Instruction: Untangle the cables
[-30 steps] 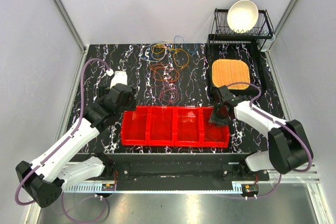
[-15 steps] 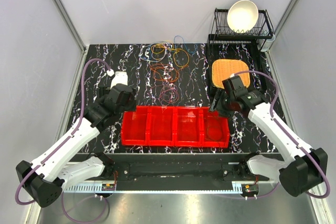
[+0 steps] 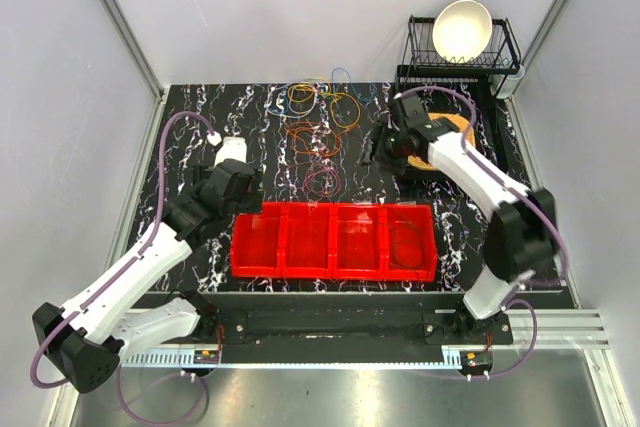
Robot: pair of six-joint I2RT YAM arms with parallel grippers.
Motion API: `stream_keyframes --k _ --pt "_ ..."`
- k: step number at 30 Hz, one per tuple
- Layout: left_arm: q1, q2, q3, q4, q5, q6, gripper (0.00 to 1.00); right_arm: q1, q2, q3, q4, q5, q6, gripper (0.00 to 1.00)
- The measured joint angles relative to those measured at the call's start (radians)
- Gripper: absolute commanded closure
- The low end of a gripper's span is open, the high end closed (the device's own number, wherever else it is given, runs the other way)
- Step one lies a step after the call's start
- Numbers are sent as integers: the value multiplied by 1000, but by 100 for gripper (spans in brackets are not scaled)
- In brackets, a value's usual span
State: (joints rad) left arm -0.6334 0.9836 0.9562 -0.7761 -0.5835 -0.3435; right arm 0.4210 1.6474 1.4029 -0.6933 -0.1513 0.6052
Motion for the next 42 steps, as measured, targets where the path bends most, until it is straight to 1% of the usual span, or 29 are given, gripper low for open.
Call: stream_keyframes --k 4,8,12,17,23,26,27,30,31,32,33,34,35,42 --pt "0 7 0 0 -3 0 4 0 185 120 35 -11 -14 37" --pt "0 31 0 0 -13 0 4 -2 381 296 72 -27 -7 37" --pt "0 56 0 -1 -20 0 4 -4 539 438 109 -54 20 37" --pt "0 65 0 -2 -23 0 4 -7 682 565 132 -79 55 38" --pt "0 66 0 -2 -23 0 4 -18 759 650 129 -79 82 41" --pt "0 66 0 -2 -23 0 4 -22 788 687 131 -79 87 46" --pt "0 66 0 -2 -23 0 4 -23 798 699 132 -79 90 53" --pt "0 66 0 -2 -24 0 4 -24 829 733 132 -79 97 61" --pt "0 66 0 -2 -24 0 4 -24 840 744 129 -79 100 70" --pt "0 66 0 -2 -24 0 4 -24 851 753 128 -79 101 75" --pt "0 66 0 -2 -25 0 4 -24 859 759 128 -79 100 83" --pt "0 66 0 -2 -26 0 4 -24 868 765 125 -80 105 93" --pt "0 66 0 -2 -27 0 4 -24 872 768 125 -80 104 100" --pt "0 66 0 -2 -27 0 4 -24 873 786 116 -138 105 100"
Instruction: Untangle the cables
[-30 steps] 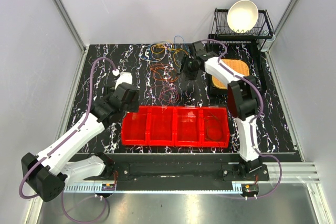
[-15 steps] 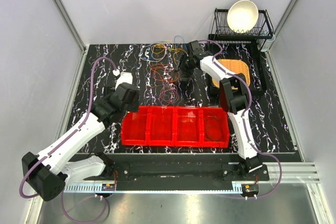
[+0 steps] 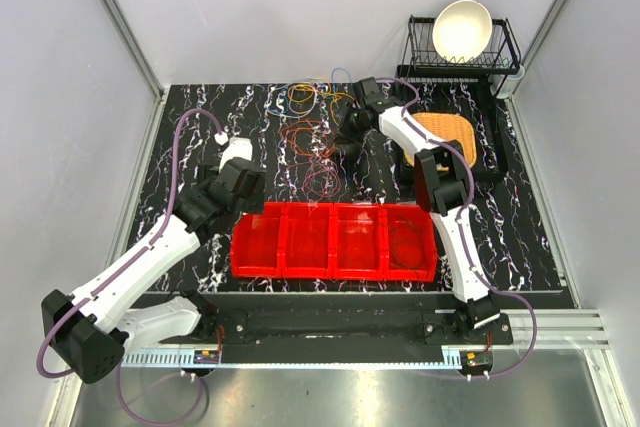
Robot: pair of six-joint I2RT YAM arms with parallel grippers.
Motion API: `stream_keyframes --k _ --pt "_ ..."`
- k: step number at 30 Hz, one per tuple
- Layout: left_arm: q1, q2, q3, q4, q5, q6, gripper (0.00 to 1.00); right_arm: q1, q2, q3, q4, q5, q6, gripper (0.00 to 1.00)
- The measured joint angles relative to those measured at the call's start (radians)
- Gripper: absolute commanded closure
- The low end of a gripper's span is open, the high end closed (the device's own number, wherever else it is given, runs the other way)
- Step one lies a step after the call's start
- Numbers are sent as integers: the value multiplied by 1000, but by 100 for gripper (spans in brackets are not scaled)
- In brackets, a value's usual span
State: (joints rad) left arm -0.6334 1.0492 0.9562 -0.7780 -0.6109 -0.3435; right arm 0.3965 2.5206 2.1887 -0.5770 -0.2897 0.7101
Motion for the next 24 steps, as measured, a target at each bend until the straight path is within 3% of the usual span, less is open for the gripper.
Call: stream_keyframes --k 7,15,20,24 --pt "0 0 0 0 -4 0 4 3 -162 110 -59 -135 -20 100" --pt "0 0 0 0 -18 0 4 46 -643 299 3 -212 -63 100" --pt "0 0 0 0 -20 0 4 60 -879 251 43 -232 -85 100" --pt "0 0 0 0 -19 0 4 59 -937 188 35 -231 -99 100"
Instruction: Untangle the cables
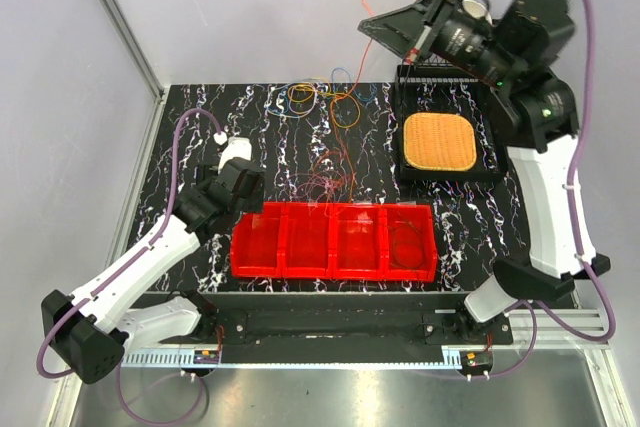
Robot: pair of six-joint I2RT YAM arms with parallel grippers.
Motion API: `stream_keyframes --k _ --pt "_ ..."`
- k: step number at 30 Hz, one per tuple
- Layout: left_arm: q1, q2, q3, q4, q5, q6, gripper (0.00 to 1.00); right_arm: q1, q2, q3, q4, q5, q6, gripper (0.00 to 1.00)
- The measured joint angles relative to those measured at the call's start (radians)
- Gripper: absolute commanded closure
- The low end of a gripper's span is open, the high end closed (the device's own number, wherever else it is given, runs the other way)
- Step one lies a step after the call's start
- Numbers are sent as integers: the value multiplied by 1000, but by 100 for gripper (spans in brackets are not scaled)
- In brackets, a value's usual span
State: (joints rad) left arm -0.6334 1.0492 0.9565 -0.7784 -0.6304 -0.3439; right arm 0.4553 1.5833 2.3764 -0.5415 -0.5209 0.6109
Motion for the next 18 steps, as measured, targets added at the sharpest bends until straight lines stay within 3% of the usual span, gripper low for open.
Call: stream_keyframes --k 12,18 --pt "-15 -146 0 31 82 -27 9 -1 2 -86 -107 5 -8 100" --pt "-99 -251 -66 212 181 -161 12 -1 -61 -129 -107 13 -8 100"
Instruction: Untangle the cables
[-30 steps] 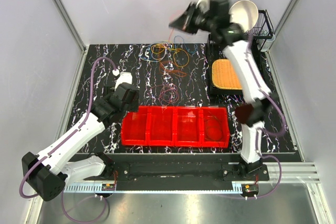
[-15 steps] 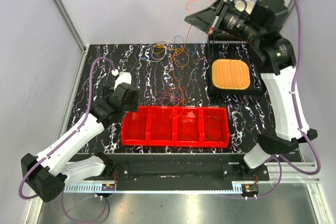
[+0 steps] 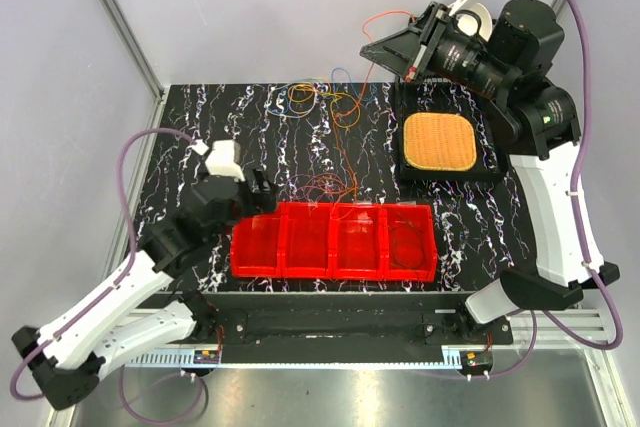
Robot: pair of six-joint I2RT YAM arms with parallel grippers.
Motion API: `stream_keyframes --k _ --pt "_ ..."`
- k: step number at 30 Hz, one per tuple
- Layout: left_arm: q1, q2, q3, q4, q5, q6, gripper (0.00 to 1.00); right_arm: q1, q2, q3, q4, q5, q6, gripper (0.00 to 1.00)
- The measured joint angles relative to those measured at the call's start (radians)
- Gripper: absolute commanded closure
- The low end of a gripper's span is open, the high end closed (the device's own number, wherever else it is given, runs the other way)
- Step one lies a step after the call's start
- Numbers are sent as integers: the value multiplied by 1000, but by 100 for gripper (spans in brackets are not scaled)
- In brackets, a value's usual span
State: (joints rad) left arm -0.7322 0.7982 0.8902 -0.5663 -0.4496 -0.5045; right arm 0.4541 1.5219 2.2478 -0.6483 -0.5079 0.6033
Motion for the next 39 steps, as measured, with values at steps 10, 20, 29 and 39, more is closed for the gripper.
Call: stream_keyframes --k 10,20,29,39 --pt "-283 352 -14 266 -23 -53 10 0 -16 -69 -7 8 -1 100" --pt "-371 619 98 380 -83 -44 11 -1 -32 -111 -25 20 -8 100" --pt "-375 718 127 435 -85 -36 20 -1 -42 -112 -29 20 -9 100" --pt "-386 795 164 469 -81 -19 38 -1 -42 -112 -31 19 -9 100"
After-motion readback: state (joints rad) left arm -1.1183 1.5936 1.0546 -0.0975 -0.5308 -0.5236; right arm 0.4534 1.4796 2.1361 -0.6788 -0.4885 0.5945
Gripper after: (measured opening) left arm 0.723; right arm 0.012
